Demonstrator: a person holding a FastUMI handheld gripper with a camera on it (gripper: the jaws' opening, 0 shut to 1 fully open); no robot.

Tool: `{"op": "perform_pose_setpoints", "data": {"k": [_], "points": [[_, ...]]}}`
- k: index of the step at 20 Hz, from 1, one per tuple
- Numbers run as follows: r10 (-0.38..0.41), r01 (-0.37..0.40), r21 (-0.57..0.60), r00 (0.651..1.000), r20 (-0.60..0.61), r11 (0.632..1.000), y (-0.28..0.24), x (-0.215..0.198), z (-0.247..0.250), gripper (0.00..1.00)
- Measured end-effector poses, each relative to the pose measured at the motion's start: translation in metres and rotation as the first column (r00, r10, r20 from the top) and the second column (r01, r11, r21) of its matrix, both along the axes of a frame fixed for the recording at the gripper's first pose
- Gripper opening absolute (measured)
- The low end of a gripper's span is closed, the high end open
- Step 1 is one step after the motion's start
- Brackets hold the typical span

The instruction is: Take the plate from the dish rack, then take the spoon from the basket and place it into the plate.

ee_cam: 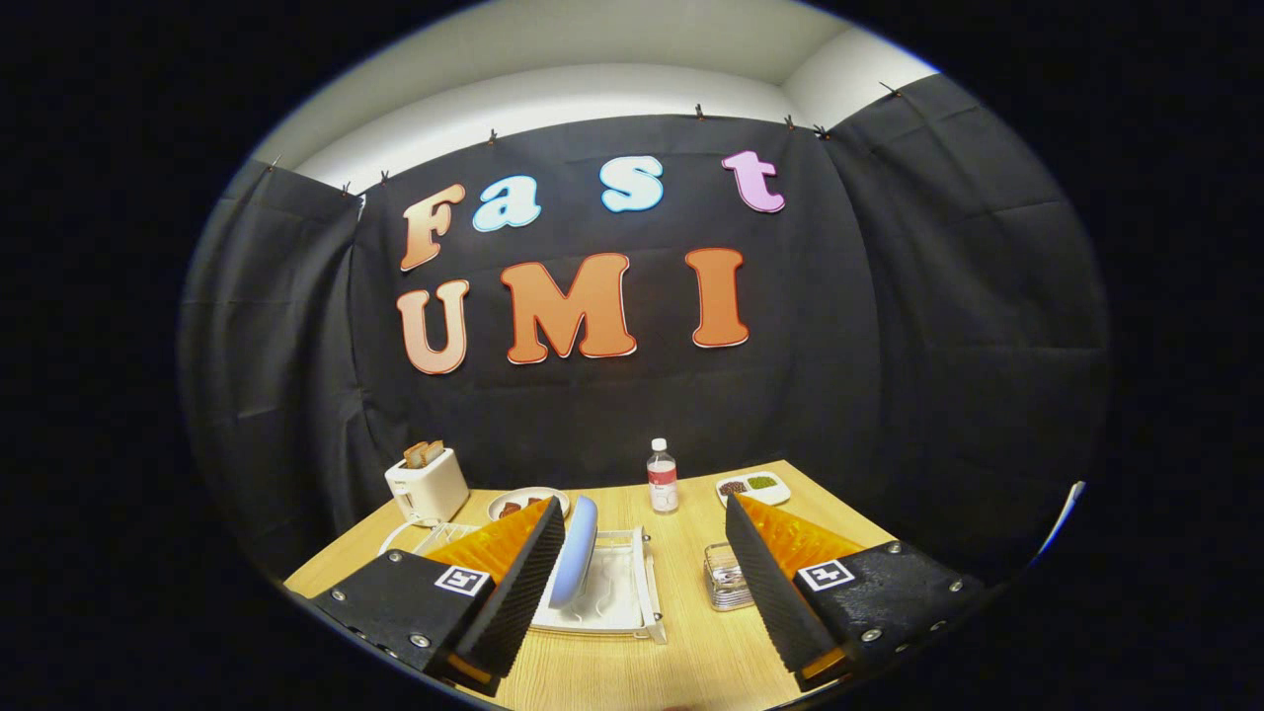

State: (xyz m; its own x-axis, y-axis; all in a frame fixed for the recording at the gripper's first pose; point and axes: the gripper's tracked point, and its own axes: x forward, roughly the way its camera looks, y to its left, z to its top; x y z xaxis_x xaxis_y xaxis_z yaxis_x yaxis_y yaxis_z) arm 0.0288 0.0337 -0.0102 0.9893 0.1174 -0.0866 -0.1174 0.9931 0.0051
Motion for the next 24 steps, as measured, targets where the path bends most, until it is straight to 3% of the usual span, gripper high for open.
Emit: {"op": "perform_pose_setpoints", "data": {"k": [17, 24], "points": [[0.011, -0.012, -0.009, 0.998, -0.061, 1.000, 0.015, 0.008, -0.022, 0.98], [0.033, -0.043, -0.043, 0.973, -0.228, 0.998, 0.057, 0.046, -0.073, 0.98]]}}
